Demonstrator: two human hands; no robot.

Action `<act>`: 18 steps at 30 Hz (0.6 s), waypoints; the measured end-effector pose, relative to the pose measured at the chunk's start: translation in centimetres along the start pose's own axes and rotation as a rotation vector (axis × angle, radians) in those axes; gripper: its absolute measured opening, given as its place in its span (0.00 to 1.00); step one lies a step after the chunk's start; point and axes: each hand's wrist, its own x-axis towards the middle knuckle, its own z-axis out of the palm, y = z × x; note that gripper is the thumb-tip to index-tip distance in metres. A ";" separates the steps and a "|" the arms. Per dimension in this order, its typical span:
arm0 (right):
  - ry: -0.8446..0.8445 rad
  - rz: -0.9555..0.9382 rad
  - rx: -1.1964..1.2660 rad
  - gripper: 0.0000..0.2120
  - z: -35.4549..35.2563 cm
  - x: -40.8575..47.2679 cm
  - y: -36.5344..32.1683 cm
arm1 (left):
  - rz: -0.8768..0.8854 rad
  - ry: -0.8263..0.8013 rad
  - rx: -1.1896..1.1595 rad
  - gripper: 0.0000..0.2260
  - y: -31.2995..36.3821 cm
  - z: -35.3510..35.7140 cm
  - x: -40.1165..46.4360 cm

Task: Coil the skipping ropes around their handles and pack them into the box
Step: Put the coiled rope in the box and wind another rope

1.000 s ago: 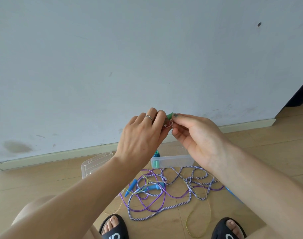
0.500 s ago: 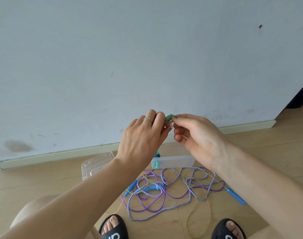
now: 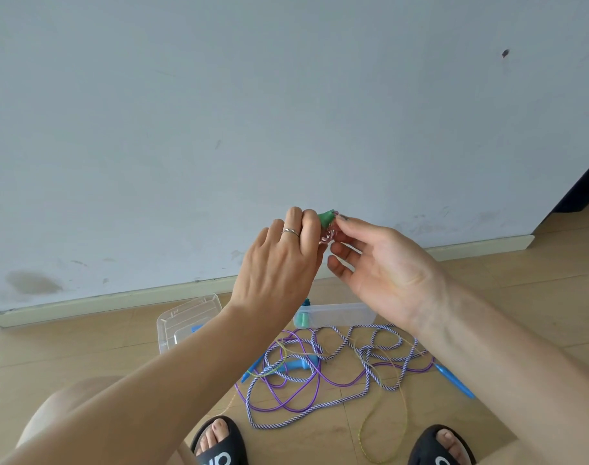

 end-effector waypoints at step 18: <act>-0.013 -0.049 -0.118 0.08 0.4 1.1 0.8 | -0.211 -0.311 -0.636 0.06 0.1 -3.2 0.0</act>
